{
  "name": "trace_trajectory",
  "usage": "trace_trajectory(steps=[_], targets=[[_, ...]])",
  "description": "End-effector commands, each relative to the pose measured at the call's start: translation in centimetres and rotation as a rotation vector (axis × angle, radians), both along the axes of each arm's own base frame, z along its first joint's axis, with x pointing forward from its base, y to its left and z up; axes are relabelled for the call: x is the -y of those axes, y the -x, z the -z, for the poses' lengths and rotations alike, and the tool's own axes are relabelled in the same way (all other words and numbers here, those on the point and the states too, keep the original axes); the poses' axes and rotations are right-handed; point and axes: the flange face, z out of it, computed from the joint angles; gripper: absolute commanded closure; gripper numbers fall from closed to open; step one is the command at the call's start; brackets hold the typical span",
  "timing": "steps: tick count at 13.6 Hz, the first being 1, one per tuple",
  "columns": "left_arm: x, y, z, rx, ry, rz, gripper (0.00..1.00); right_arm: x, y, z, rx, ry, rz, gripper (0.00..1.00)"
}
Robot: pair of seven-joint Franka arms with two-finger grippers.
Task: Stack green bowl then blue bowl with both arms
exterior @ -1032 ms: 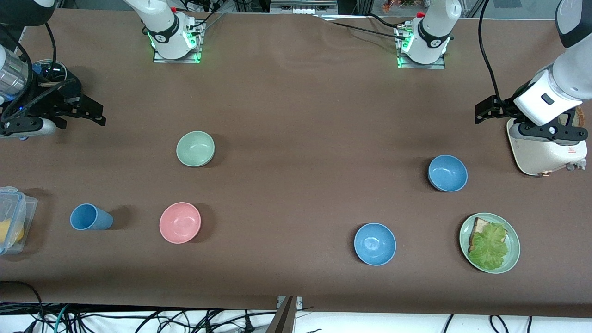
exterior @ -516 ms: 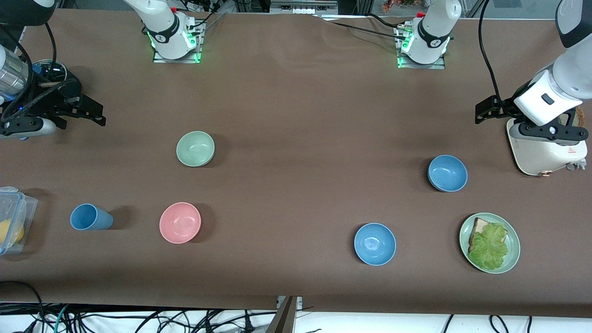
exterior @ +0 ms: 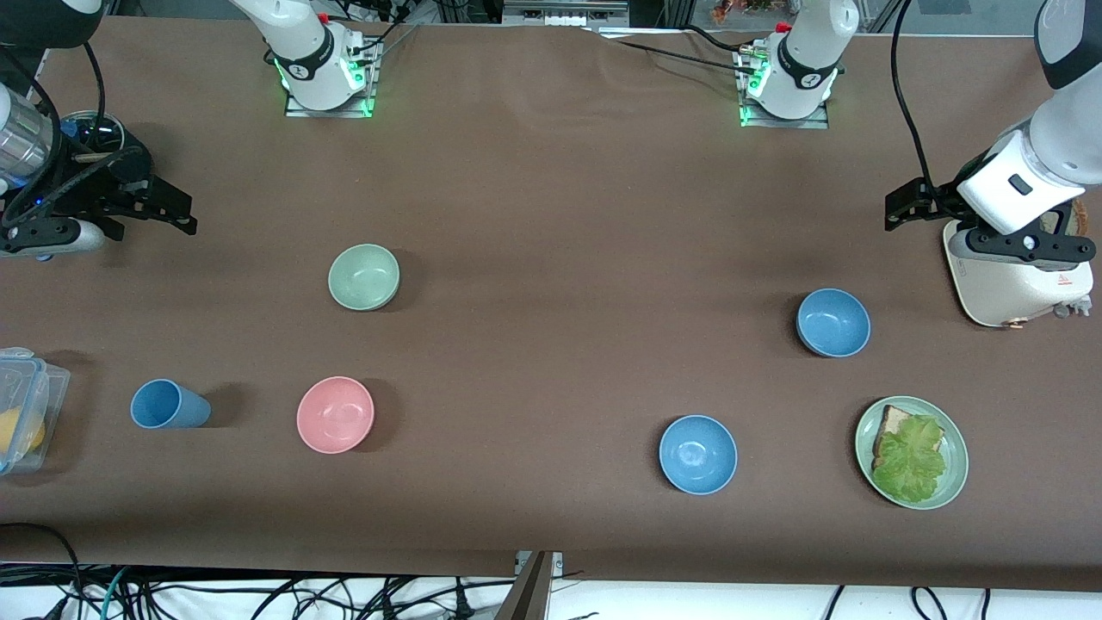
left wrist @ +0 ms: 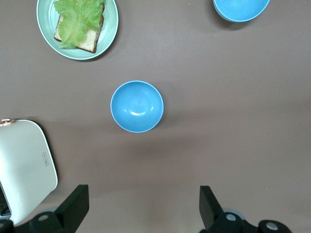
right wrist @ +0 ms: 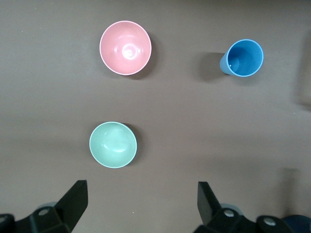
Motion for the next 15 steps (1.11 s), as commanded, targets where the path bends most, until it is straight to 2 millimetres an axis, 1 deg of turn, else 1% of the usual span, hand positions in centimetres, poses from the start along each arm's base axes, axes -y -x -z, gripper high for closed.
trace_trajectory(steps=[1,6,8,9,10,12,13,14,15], targets=[[-0.2,0.1,-0.5,-0.004,0.011,-0.011,0.0,-0.1,0.0,-0.4,0.009,0.012,-0.002,0.0],[-0.2,0.1,-0.5,-0.004,0.011,-0.011,0.0,-0.2,-0.1,-0.4,0.015,0.01,-0.003,0.0],[-0.2,0.1,-0.5,-0.007,0.011,-0.011,0.0,-0.1,-1.2,1.1,0.015,0.003,-0.003,0.0],[-0.2,0.2,-0.5,-0.014,0.012,-0.012,0.0,0.0,-1.3,1.0,0.016,0.001,0.0,0.0],[-0.3,0.3,-0.4,-0.024,0.012,-0.011,0.0,-0.1,-1.4,1.5,0.004,0.002,-0.002,0.0],[-0.5,0.3,-0.4,-0.025,0.019,-0.018,0.0,-0.1,-2.8,5.2,-0.058,0.006,-0.01,0.0],[-0.4,0.3,-0.5,-0.023,0.021,-0.015,0.0,0.0,-3.5,7.5,-0.099,0.007,-0.007,0.0],[-0.4,0.5,-0.6,-0.026,0.021,-0.01,0.0,-0.2,-3.8,9.2,-0.133,0.006,-0.012,0.0],[-0.5,0.8,-0.4,-0.049,0.022,-0.006,0.0,-0.1,-3.8,9.3,-0.138,0.007,-0.007,0.0]])
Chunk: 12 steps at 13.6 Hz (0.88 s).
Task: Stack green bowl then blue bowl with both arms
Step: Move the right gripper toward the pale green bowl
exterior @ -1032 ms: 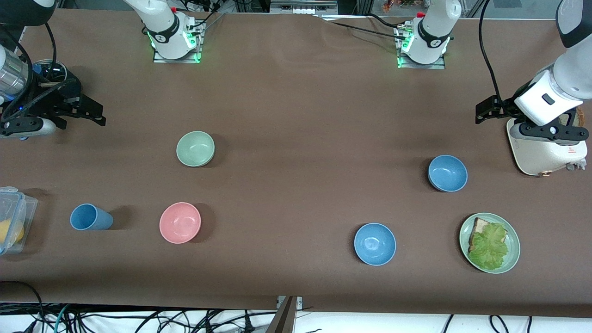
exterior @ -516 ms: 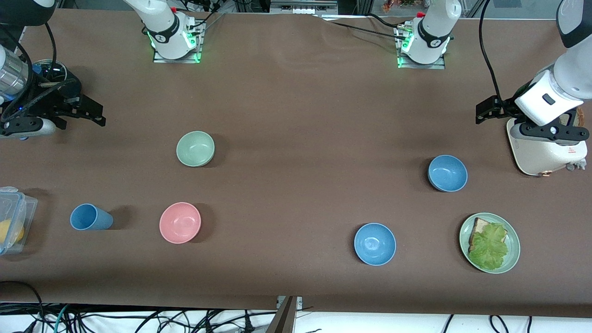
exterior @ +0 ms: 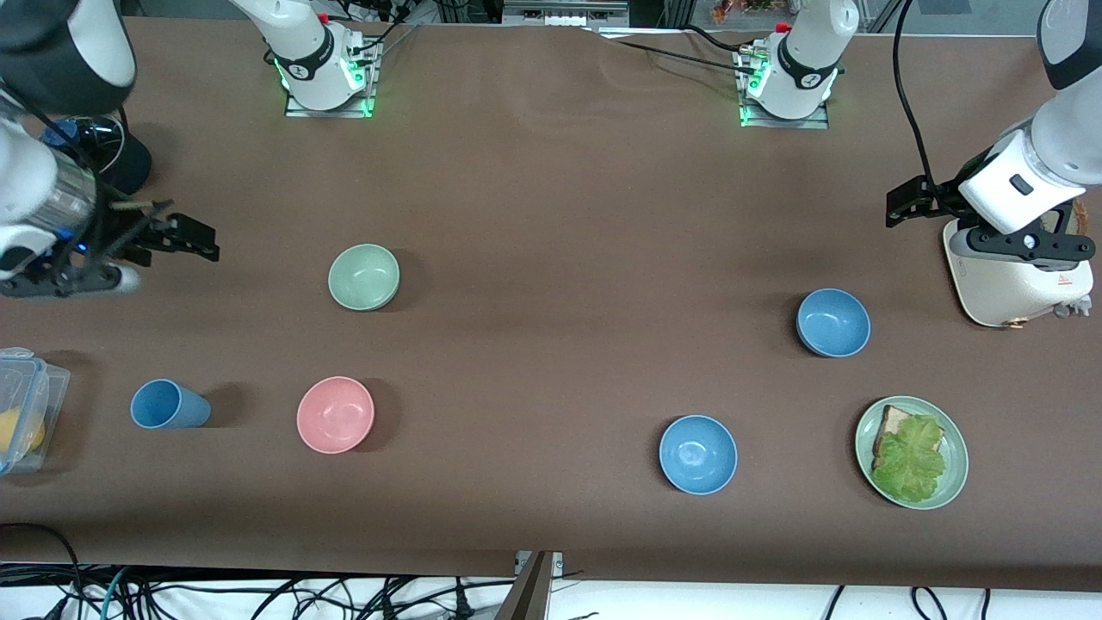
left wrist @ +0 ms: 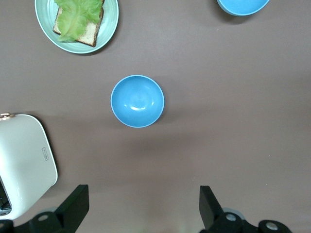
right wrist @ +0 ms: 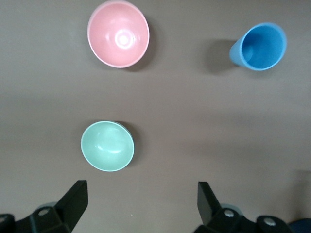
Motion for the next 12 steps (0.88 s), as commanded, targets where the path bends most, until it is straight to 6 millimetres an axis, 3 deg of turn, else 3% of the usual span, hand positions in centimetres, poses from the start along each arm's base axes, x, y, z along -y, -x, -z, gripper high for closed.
trace_trajectory(steps=[1,5,7,9,12], targets=[[-0.3,0.5,-0.5,-0.03,0.022,0.001,0.0,-0.2,-0.4,1.3,-0.028,0.003,-0.011,0.0],[1.0,0.9,0.7,-0.08,0.015,0.021,0.0,-0.7,1.1,3.3,-0.031,-0.063,0.009,0.0],[2.3,0.4,2.0,-0.097,0.012,0.052,0.0,-0.9,3.3,7.7,0.01,-0.059,0.015,0.0],[2.6,0.4,2.0,-0.088,0.008,0.06,0.0,-2.6,6.0,12.2,0.052,-0.055,-0.008,0.0],[3.8,0.9,1.6,-0.077,0.005,0.084,0.0,-3.2,8.5,18.1,0.093,-0.049,-0.01,0.0]])
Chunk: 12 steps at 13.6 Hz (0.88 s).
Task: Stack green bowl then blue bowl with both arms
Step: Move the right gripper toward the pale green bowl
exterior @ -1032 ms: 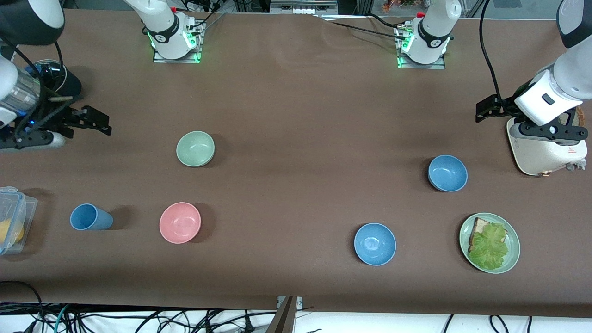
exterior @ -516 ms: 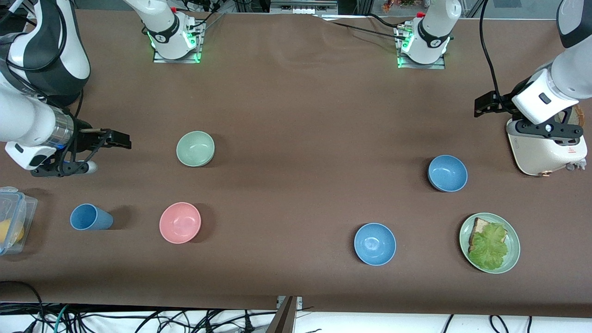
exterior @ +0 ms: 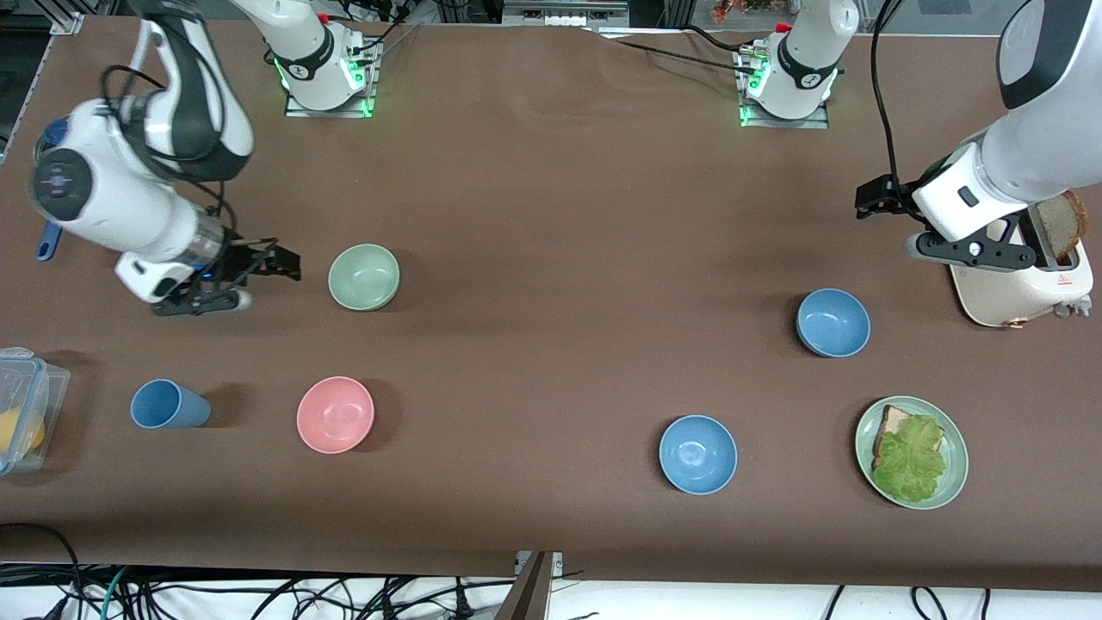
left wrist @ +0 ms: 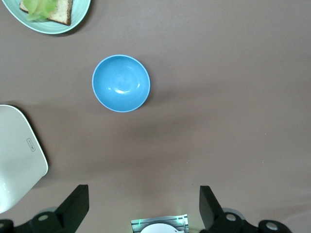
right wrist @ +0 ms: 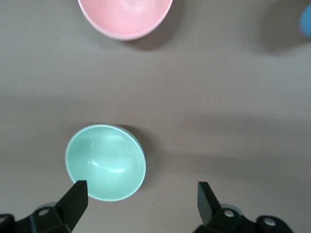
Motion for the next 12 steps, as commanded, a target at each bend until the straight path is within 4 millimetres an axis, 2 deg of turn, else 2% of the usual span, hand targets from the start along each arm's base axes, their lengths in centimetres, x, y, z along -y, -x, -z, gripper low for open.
trace_trajectory(steps=[1,4,6,8,9,10,11,12], targets=[[0.7,0.9,-1.2,0.027,0.005,0.022,0.0,0.0,2.9,3.6,0.041,-0.004,0.005,0.0],[1.1,0.6,-1.1,0.042,0.008,0.03,0.0,-0.4,3.9,9.2,0.059,-0.006,0.007,0.01],[1.1,0.5,-1.2,0.05,0.008,0.03,0.0,-1.1,5.4,11.7,0.095,-0.009,-0.001,0.01],[0.8,0.3,-1.1,0.056,0.009,0.024,0.0,-1.2,6.1,13.1,0.106,-0.009,0.001,0.04],[0.6,0.3,-1.1,0.058,0.009,0.021,0.0,-1.2,6.1,13.4,0.101,-0.009,0.001,0.12],[0.3,0.2,-1.0,0.056,0.009,0.014,0.0,-1.3,6.1,13.4,0.101,-0.01,0.0,0.31],[-0.2,0.2,-1.0,0.052,0.008,0.005,0.0,-1.4,6.1,13.5,0.1,-0.011,-0.003,0.57],[-0.8,0.2,-1.1,0.049,0.007,-0.007,0.0,-2.5,6.3,13.5,0.099,-0.017,-0.017,0.84]])
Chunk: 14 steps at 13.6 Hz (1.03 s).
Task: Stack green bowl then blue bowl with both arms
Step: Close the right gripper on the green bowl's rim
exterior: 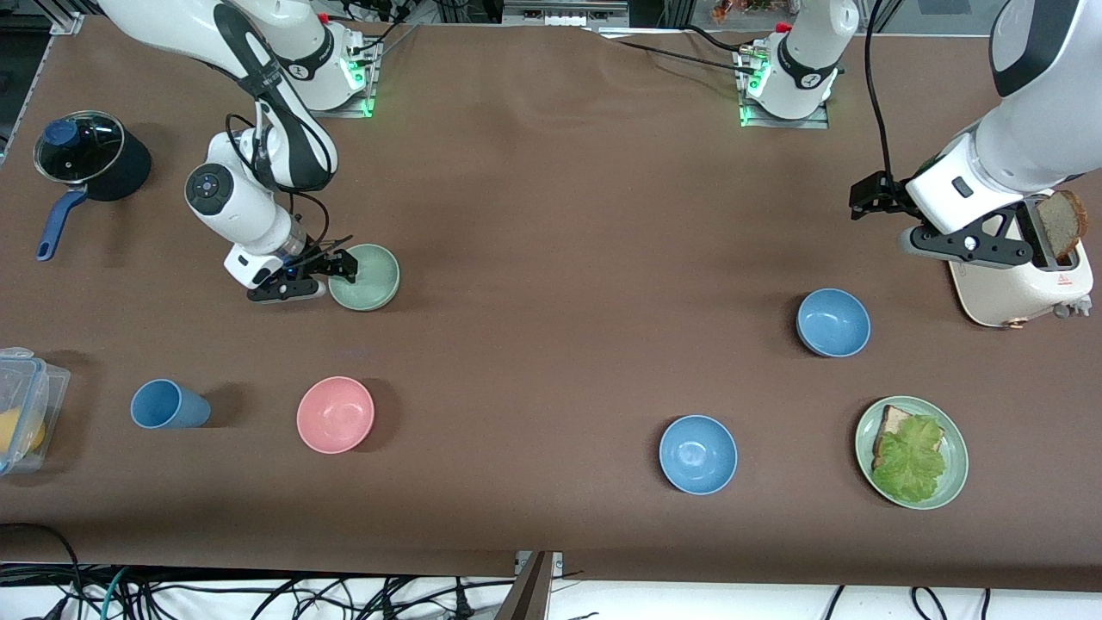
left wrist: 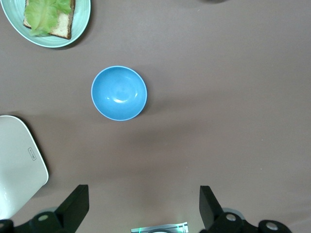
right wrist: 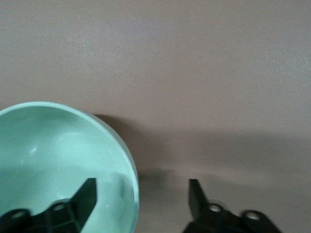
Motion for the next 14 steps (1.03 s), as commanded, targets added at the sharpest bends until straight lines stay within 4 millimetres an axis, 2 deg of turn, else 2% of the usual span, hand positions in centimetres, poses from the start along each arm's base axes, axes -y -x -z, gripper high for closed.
trace_trajectory(steps=[1,4,6,8,9,10,11,12,13,14], targets=[[-1.5,0.2,-0.3,0.005,0.003,-0.029,0.0,-1.4,0.7,-0.4,0.013,-0.014,-0.009,1.0],[-3.7,0.6,-1.2,-0.016,0.001,-0.072,0.0,-1.7,0.7,-0.3,0.01,-0.016,-0.012,1.0],[-5.6,0.5,-3.1,0.005,0.004,-0.112,0.0,-2.6,0.4,-1.3,0.027,-0.022,-0.01,1.0],[-5.0,-0.1,-4.1,0.037,0.005,-0.099,0.0,-5.4,-0.1,-3.0,0.061,-0.042,-0.044,1.0],[-4.3,-0.3,-4.2,0.042,0.009,-0.088,0.0,-7.5,-0.3,-3.9,0.072,-0.059,-0.021,1.0],[-3.2,-0.8,-3.4,0.04,0.017,-0.072,0.0,-10.0,-0.3,-4.7,0.076,-0.08,0.006,1.0],[-0.7,-1.3,-2.9,0.061,0.001,-0.043,0.0,-13.5,-0.7,-6.2,0.096,-0.116,0.011,1.0],[-0.2,-1.7,-2.1,0.058,-0.03,-0.041,0.0,-17.5,-0.6,-7.2,0.081,-0.147,0.023,1.0],[0.4,-2.1,-1.4,0.052,-0.025,-0.031,0.0,-20.7,-1.1,-7.6,0.054,-0.17,0.054,1.0],[0.4,-2.1,-1.5,0.054,-0.025,-0.034,0.0,-24.4,-1.1,-7.9,0.026,-0.189,0.077,1.0]])
